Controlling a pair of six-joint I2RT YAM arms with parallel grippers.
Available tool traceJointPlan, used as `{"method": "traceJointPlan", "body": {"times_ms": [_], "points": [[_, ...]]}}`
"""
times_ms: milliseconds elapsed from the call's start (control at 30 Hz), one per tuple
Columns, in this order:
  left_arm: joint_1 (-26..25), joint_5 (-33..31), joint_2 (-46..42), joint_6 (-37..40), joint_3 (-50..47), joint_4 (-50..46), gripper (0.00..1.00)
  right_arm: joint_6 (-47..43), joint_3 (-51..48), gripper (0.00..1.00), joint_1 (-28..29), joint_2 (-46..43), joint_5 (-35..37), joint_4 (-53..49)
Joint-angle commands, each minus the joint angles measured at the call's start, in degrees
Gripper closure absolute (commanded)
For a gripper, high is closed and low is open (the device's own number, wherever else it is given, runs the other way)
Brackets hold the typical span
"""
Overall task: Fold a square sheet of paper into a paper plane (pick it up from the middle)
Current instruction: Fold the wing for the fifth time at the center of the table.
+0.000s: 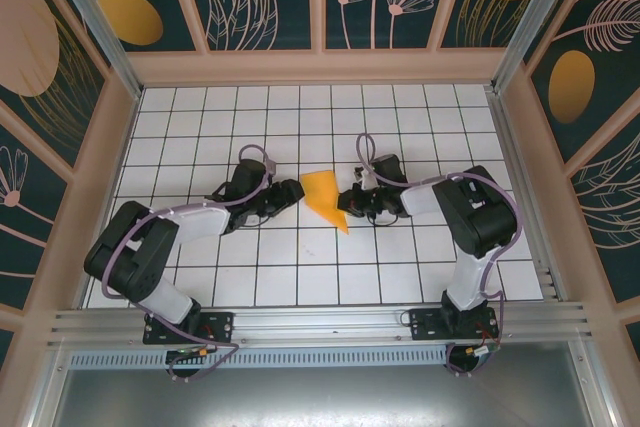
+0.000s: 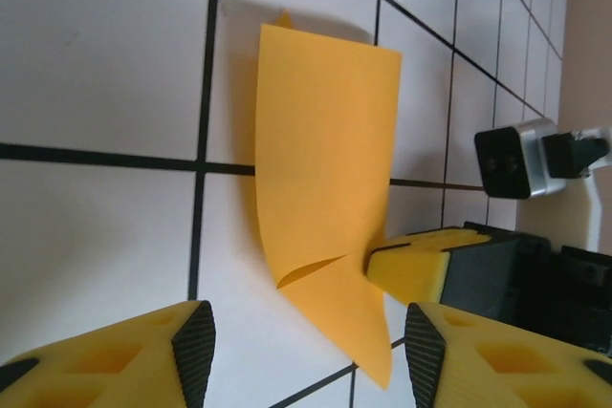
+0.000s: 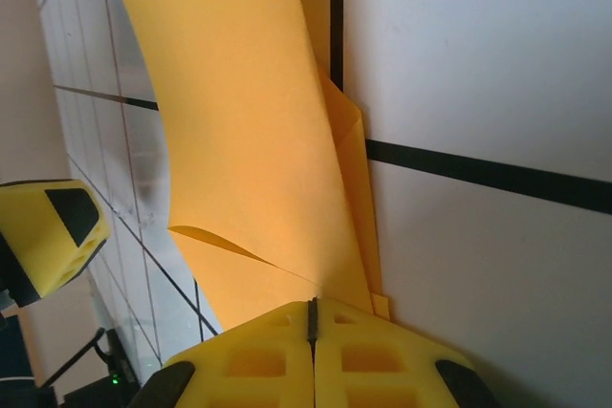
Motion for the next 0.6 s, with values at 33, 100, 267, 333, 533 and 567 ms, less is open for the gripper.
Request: {"method": "traceJointPlan", "body": {"times_ms": [33, 100, 267, 333, 533, 567], "points": [[0.1, 3.2, 3.6, -2.1, 3.0, 4.2, 0.43, 1.7, -2.7, 0.91, -0.5, 1.8, -1.8, 2.0], [0.1, 5.4, 5.8, -2.9, 4.9, 4.3, 0.43, 1.5, -2.7, 0.91, -0.6, 2.4, -2.7, 2.8], [0.1, 5.2, 8.1, -4.2, 6.1, 4.1, 0.42, 2.3, -3.1, 0.91, -1.3, 3.8, -2.9, 3.8], [0.1, 4.7, 9.1, -4.0, 6.5, 2.8, 0.41, 3.0, -3.1, 0.9, -1.4, 4.7, -2.6, 4.0], [0.0, 4.2, 10.9, -4.5, 7.2, 1.4, 0.38, 4.2, -4.0, 0.9, -1.6, 5.3, -3.7, 6.4], [0.0, 4.6, 11.5, -4.9, 7.6, 1.7, 0.38, 3.9, -4.0, 0.9, -1.6, 5.1, -3.1, 5.9]]}}
